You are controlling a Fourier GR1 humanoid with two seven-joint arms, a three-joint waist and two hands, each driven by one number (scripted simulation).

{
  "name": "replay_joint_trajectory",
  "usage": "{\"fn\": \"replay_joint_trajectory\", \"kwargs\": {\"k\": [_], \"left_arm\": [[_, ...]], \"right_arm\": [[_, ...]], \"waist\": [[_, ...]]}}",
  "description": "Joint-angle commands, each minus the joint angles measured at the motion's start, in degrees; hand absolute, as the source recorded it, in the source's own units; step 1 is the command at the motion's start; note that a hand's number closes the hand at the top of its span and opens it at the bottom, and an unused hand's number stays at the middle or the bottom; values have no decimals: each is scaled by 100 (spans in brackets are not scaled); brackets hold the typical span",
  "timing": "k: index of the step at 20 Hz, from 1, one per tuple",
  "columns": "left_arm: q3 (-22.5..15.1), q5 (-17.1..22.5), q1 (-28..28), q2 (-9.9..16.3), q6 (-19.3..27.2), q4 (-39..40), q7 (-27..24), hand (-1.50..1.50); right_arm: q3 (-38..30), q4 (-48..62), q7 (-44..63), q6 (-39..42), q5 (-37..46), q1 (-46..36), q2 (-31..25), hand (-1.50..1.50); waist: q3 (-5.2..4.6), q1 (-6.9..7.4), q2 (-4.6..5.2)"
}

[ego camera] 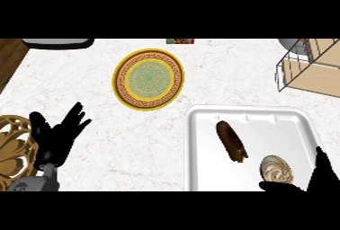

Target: Pick the cupcake from the tray and place it in the tiered shelf

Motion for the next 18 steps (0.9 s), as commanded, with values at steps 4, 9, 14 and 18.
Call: {"fn": "replay_joint_trajectory", "kwargs": {"k": [4, 9, 14, 18], "left_arm": [[-56, -128, 134, -148, 95, 3, 190, 0], [235, 50, 290, 25, -311, 223, -15, 0], [42, -127, 249, -173, -184, 169, -29, 0], [244, -112, 121, -92, -197, 169, 163, 0]], "right_arm": [[-127, 492, 771, 191, 612, -446, 752, -150], [-710, 909, 67, 273, 352, -661, 793, -150], [-277, 1171, -366, 1381, -261, -669, 828, 150], [-264, 1579, -837, 923, -75, -841, 1103, 150]], "waist": [[-26, -28, 19], [-26, -34, 22], [-28, 4, 38], [-23, -34, 20]]}}
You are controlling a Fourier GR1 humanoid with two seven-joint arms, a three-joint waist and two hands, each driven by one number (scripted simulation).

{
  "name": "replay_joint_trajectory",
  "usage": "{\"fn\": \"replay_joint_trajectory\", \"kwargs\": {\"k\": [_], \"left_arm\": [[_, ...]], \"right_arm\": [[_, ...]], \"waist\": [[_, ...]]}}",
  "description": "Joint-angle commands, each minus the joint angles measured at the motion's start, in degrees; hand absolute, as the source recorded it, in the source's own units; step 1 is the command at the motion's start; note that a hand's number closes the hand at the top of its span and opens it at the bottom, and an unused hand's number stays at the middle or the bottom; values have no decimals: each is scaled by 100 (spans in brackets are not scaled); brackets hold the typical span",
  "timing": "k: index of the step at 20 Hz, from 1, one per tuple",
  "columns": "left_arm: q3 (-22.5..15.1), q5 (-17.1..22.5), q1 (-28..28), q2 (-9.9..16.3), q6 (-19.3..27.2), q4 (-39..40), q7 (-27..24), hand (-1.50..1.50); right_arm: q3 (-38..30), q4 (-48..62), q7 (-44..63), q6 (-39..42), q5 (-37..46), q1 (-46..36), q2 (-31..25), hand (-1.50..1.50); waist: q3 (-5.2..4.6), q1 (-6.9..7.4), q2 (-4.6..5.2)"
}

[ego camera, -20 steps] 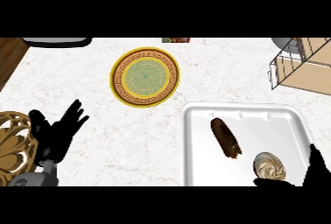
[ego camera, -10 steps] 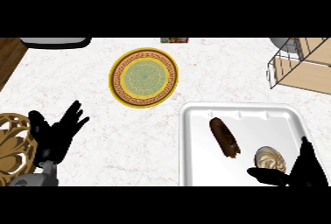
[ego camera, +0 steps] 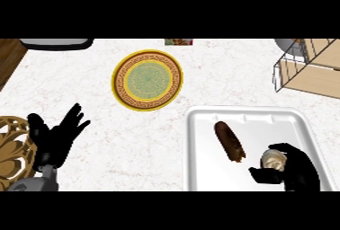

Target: Pick the cupcake from the tray and place it in the tiered shelf

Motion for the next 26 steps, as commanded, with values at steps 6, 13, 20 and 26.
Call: {"fn": "replay_joint_trajectory", "kwargs": {"k": [6, 13, 20, 26], "left_arm": [[-236, -350, 280, -419, 252, -91, 160, 0], [-15, -203, -23, -185, -66, 181, 132, 0], [134, -84, 27, -69, -75, -56, 461, 0], [110, -199, 226, -174, -59, -15, 129, 0]], "right_arm": [[263, 424, -299, -343, 457, -159, 629, 150], [400, -160, -2361, 1555, -1031, -729, -724, 150], [-913, -1130, -3620, 2169, -2264, -1090, -1657, 150], [-2203, -2321, -2387, 2492, -2779, -1819, -2154, 150]], "waist": [[41, 4, 79], [48, 89, 109], [42, -58, 58], [32, -77, 47]]}}
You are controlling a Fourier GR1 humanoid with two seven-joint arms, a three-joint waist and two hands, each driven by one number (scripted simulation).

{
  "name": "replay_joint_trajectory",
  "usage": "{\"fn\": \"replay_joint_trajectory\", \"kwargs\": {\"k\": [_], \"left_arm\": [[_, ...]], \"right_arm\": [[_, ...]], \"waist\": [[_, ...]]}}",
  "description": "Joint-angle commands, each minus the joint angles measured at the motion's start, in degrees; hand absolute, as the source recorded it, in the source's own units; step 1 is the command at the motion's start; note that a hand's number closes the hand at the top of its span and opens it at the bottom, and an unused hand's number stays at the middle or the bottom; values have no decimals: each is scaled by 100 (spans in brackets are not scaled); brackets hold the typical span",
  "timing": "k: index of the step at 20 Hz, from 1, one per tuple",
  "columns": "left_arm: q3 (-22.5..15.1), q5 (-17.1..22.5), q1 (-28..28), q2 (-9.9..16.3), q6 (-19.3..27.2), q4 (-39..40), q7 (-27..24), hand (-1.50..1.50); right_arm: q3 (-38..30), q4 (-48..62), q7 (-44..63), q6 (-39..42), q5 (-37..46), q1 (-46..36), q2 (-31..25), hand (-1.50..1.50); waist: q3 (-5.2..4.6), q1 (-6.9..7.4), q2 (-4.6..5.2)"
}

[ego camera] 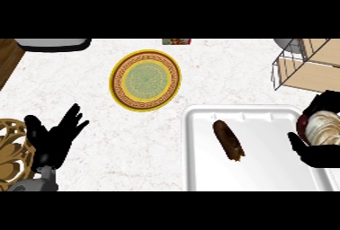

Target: Pick the cupcake from the tray and place it in the tiered shelf

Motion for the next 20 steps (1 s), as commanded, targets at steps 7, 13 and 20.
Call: {"fn": "replay_joint_trajectory", "kwargs": {"k": [7, 13, 20], "left_arm": [[22, -112, -82, -17, 82, 252, 371, 0], [-12, -79, 4, -39, -161, 120, 269, 0], [-121, -352, 14, -316, 89, 215, 85, 0]], "right_arm": [[-2185, -178, 1420, 991, -1634, -1556, -1287, 150], [-2515, 1335, 1383, 1160, -1800, -2615, -1973, 150], [-2358, 3074, 648, 1092, -1452, -3592, -2543, 150]], "waist": [[-27, 45, 44], [-25, 140, 60], [-25, 193, 78]]}}
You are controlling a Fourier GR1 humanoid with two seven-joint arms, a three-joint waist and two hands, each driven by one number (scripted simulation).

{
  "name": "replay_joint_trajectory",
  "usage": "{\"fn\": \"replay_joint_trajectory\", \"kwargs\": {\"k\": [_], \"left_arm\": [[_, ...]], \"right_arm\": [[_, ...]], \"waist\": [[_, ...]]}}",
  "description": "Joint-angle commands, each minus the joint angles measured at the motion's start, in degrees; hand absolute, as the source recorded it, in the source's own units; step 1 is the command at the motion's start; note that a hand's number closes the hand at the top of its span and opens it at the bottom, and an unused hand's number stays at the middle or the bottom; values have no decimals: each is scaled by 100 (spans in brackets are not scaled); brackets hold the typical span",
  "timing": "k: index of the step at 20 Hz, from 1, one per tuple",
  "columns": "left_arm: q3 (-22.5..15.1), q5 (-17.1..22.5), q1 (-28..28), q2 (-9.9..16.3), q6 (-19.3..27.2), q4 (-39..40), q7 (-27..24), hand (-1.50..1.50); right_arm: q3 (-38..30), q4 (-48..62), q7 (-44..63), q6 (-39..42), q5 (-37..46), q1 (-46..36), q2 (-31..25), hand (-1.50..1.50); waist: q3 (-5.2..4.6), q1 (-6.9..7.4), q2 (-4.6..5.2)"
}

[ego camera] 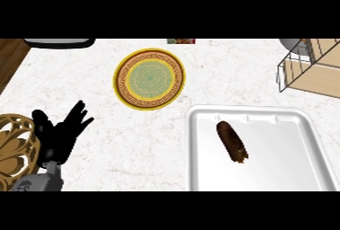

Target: Pick the cupcake from the tray and place it in the tiered shelf

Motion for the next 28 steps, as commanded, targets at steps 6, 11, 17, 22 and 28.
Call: {"fn": "replay_joint_trajectory", "kwargs": {"k": [6, 11, 17, 22, 28], "left_arm": [[-12, -151, -186, -78, -16, 320, 92, 0], [81, 28, 29, 122, -321, 114, 295, 0], [-103, -175, 410, -162, -183, -18, -76, 0], [-20, -189, -85, -217, -95, 211, 130, 0], [-24, -219, 103, -166, -124, -35, 212, 0]], "right_arm": [[397, 2466, -1380, 131, 441, -1220, -638, 150], [917, 3450, -2131, -5, 958, -1497, -439, 150], [1259, 4496, -3267, -303, 1597, -1676, -403, 150], [1357, 5429, -3730, -688, 1984, -2218, -280, 150], [1467, 6385, -4163, -1069, 2409, -2796, -216, 150]], "waist": [[-23, 21, 43], [-21, 101, 56], [-17, 146, 69], [-18, 100, 69], [-12, 199, 88]]}}
